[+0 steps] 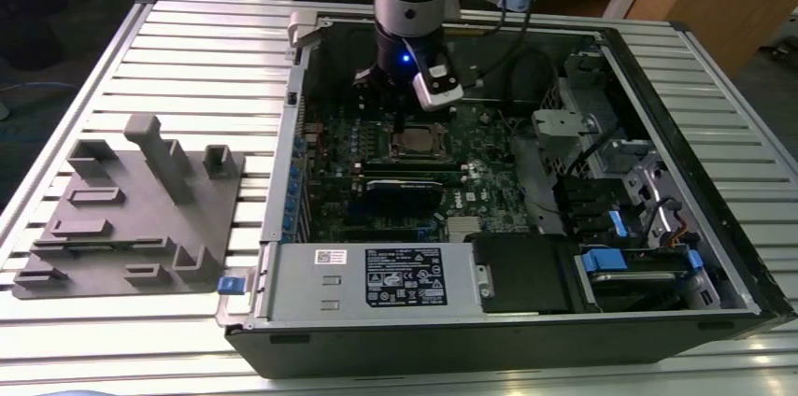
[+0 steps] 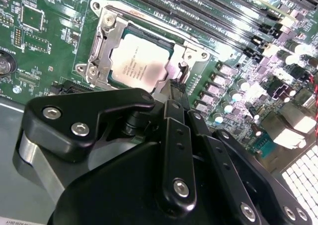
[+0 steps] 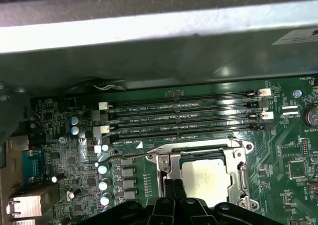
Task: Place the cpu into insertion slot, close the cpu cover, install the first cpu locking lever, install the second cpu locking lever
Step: 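Close the cpu cover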
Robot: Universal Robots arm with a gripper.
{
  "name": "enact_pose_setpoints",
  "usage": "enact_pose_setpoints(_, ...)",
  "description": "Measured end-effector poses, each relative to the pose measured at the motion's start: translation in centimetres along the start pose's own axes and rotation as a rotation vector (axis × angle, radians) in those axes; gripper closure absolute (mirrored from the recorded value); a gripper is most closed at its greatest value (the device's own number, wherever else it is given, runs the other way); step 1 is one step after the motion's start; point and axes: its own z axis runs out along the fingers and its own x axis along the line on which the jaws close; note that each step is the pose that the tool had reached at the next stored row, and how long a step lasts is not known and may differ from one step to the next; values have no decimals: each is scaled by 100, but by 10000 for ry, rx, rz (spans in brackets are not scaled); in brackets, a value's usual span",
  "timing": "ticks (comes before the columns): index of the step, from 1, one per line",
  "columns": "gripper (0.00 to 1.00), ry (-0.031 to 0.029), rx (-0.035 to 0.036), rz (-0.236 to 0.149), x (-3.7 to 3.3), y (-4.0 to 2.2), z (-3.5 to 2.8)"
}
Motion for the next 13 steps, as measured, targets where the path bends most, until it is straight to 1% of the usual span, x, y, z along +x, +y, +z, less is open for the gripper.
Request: enact_pose_setpoints(13,89,-6,0,1,20,-2,3)
